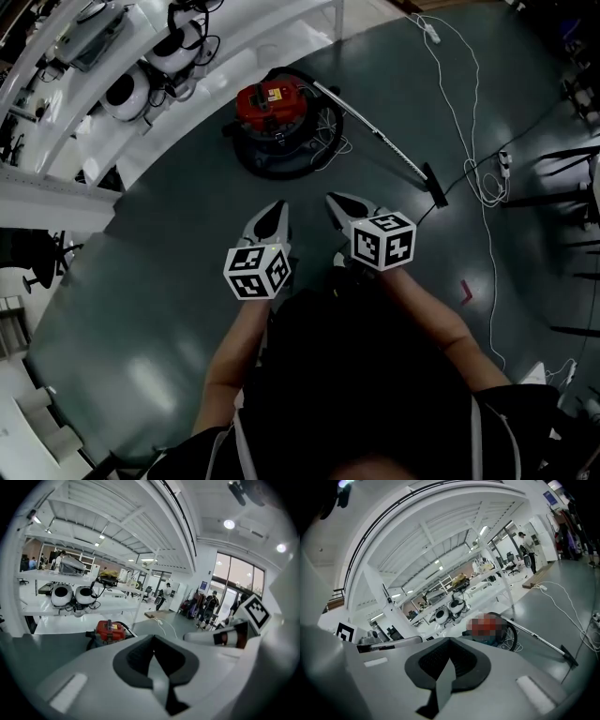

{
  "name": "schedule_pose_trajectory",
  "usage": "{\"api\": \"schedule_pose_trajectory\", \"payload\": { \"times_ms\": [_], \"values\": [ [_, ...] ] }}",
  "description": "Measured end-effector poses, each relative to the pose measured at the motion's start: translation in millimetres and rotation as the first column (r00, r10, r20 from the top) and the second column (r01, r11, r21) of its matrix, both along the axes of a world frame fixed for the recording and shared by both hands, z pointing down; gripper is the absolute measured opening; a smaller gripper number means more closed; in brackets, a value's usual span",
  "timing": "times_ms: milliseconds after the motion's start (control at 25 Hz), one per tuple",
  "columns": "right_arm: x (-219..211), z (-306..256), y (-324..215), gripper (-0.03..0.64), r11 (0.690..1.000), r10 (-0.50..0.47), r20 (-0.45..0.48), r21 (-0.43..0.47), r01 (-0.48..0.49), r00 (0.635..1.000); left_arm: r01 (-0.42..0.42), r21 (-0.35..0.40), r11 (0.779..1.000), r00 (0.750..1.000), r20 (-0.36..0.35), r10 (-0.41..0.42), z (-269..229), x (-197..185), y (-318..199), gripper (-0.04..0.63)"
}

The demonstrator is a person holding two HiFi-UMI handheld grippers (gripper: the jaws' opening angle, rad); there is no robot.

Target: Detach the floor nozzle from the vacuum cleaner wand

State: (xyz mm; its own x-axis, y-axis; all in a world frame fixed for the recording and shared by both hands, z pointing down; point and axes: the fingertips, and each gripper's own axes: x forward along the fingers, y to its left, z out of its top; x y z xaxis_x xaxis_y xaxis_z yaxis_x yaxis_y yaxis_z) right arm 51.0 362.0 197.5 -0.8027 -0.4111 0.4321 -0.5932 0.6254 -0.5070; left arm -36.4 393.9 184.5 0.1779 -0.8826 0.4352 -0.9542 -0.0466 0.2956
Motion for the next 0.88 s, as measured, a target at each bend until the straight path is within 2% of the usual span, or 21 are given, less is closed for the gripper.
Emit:
{"api": "schedule_pose_trajectory", "payload": {
  "times_ms": [360, 640, 880],
  "values": [
    [11, 3, -46, -0.005, 0.996, -0.089, -0.031, 0.019, 0.09, 0.996, 0.041, -0.02, 0.999, 0.999, -0.001, -0.041, 6, 11, -54, 0.009],
    [23, 11, -76, -0.003, 0.999, -0.046, -0.017, -0.008, 0.045, 0.999, 0.045, -0.05, 0.998, 0.998, -0.041, -0.047, 11, 15, -76, 0.009],
    [18, 16, -91, -0.004, 0.999, -0.031, -0.02, -0.016, 0.031, 0.999, 0.041, -0.052, 0.998, 0.999, -0.011, -0.041, 15, 1, -90, 0.009]
  ]
}}
